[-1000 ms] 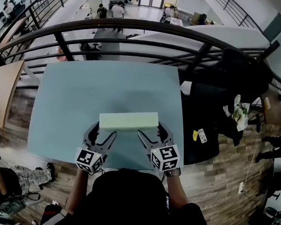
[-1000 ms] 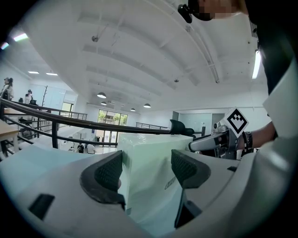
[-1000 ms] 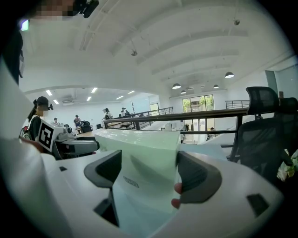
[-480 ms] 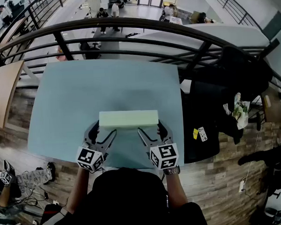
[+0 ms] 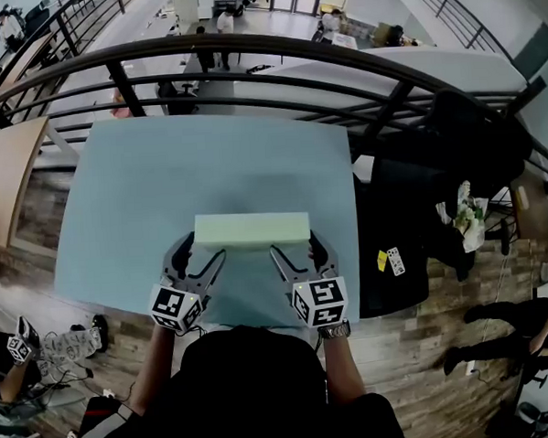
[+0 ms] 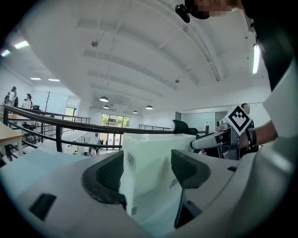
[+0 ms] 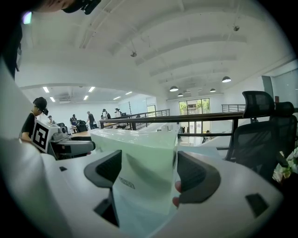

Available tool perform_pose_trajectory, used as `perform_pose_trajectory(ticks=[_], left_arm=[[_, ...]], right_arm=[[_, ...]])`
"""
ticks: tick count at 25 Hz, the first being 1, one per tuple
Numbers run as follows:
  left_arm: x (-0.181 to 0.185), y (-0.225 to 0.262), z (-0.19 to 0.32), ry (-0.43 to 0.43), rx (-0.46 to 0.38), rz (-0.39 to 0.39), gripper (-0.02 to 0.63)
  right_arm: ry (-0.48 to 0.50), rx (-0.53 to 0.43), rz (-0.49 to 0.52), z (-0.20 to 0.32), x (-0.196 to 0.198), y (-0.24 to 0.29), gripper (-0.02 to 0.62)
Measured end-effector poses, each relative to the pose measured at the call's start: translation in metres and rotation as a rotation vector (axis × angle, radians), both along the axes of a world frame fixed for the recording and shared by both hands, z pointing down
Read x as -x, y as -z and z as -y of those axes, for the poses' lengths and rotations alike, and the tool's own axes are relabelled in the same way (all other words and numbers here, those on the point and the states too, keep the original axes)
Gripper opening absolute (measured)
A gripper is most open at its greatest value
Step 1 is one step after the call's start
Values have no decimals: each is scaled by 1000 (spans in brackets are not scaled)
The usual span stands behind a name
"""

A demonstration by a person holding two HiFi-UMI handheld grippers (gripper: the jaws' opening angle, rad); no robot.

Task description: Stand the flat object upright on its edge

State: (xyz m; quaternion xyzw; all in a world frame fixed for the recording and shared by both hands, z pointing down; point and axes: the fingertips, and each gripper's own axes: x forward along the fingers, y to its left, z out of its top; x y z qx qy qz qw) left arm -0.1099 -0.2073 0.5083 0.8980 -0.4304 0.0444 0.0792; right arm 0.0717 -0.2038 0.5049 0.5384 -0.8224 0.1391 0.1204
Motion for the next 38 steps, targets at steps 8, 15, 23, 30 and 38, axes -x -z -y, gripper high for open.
perform_pose_trajectory(ticks=[8, 15, 23, 30, 38], left_arm=[[10, -1, -5, 39, -6, 17, 321], [13, -1, -17, 77, 5, 28, 319], [15, 2, -38, 177, 15, 39, 230], [-5, 10, -66, 241, 8, 41, 63], [-45, 19, -101, 246, -20, 46, 15]], right_arm=[[-14, -6, 6, -4, -6, 4, 367], [-29, 6, 41, -14, -14, 3, 365], [19, 19, 84, -36, -21, 7, 360], [45, 12, 106, -62, -42, 14, 232], [73, -3, 122, -96, -58, 22, 71]])
